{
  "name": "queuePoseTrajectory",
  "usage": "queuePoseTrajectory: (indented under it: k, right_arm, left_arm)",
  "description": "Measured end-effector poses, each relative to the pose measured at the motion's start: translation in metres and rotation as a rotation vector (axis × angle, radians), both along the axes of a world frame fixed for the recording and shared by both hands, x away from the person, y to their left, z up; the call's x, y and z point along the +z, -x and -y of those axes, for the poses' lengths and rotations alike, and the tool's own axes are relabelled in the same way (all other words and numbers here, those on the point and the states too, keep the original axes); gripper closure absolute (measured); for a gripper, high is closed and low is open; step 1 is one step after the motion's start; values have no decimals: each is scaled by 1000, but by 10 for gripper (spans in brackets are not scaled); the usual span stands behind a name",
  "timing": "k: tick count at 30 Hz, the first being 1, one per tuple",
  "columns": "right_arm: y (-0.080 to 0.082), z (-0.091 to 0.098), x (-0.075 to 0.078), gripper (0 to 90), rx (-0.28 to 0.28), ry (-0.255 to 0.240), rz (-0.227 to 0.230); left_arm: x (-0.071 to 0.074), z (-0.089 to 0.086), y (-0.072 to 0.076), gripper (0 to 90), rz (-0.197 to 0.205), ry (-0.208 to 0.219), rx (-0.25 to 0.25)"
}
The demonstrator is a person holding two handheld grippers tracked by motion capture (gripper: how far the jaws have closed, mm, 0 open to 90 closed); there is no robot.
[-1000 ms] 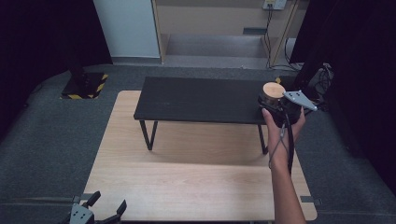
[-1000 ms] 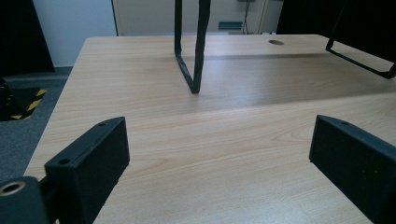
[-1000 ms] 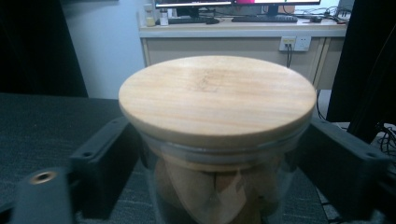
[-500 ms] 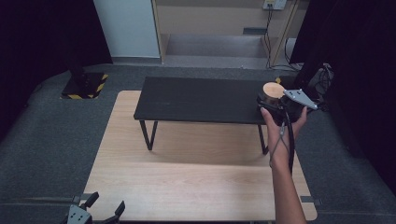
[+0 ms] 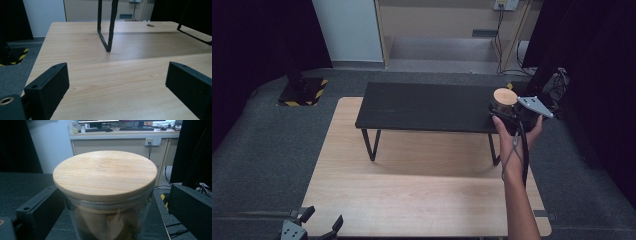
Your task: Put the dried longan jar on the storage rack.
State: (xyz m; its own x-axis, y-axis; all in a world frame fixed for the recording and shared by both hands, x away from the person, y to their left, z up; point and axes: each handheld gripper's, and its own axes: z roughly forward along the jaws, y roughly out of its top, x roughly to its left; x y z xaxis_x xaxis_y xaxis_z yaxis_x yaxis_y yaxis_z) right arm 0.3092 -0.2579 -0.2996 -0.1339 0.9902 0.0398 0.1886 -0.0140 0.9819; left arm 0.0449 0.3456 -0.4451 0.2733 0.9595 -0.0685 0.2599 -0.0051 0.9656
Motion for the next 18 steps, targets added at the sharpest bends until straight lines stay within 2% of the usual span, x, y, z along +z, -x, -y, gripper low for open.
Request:
queuePoseTrajectory:
  k: [10,15,18]
  right_arm:
    - [7,2,-1,12,32,3,5]
    - [16,3,-3,13,34,3,10]
    - [24,6,-6,13,43,-14,13]
  left_arm:
    - [0,1,2,36,3,0,1]
    - [0,1,2,36,6,-5,4]
    - [0,0,2,37,3,-5,11]
